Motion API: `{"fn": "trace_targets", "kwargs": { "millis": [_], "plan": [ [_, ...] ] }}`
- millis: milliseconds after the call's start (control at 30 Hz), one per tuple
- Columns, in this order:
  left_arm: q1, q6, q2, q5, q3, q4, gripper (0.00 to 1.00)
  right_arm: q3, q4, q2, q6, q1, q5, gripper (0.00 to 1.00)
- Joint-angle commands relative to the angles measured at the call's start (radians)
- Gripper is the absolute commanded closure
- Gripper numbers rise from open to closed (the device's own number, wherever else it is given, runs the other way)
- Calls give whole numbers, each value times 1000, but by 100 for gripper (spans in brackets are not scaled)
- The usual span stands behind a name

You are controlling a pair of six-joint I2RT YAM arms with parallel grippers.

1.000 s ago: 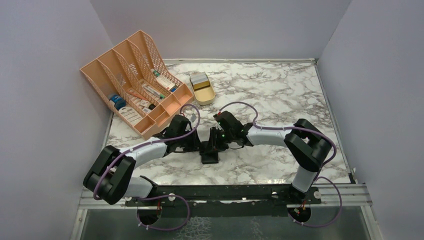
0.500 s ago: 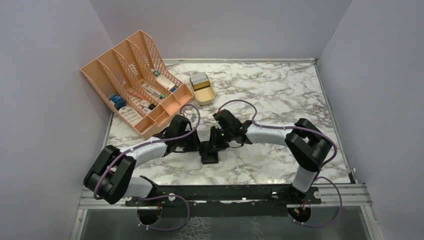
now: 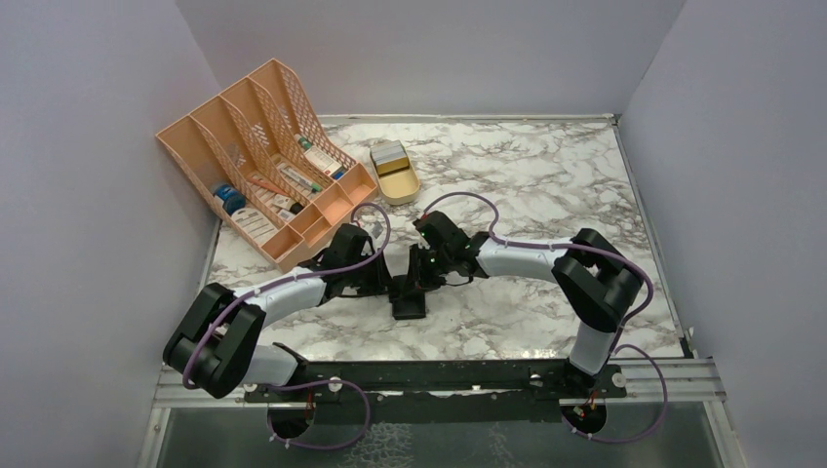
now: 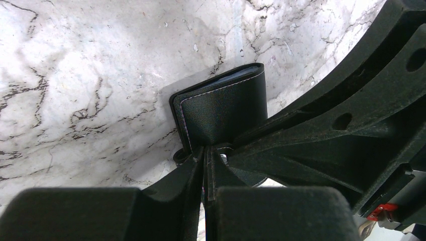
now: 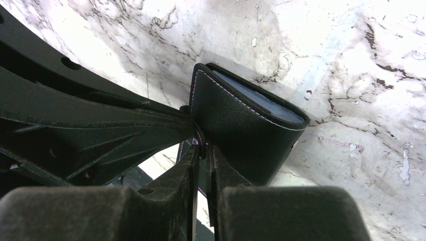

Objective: Put the credit cards into the card holder
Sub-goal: Close the card holder at the center of the board.

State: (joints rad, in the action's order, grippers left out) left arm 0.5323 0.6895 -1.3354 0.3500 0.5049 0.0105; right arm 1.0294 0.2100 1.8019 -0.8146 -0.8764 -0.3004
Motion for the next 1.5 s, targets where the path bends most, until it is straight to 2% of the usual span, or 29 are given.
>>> {"fn": "trace_targets", "kwargs": {
  "millis": [0, 100, 233, 467, 967, 1467],
  "plan": [
    [0, -22, -14, -68, -19, 27, 91, 12, 3, 22, 14, 4, 11, 91],
    [0, -19, -14, -67, -17, 27, 90, 11, 0, 24, 18, 3, 6, 99],
    [0, -11, -8, -66, -7, 34, 81, -1, -3, 14, 24, 4, 11, 99],
    [1, -2, 25, -80, 21, 55, 78, -24, -14, -23, 23, 4, 12, 99],
    [1, -14, -34, -95, 40, 37, 79, -43, -26, -61, 12, 4, 6, 99],
    [0, -25, -36, -94, 37, 41, 79, -39, 2, -27, 14, 4, 46, 99]
  ]
}}
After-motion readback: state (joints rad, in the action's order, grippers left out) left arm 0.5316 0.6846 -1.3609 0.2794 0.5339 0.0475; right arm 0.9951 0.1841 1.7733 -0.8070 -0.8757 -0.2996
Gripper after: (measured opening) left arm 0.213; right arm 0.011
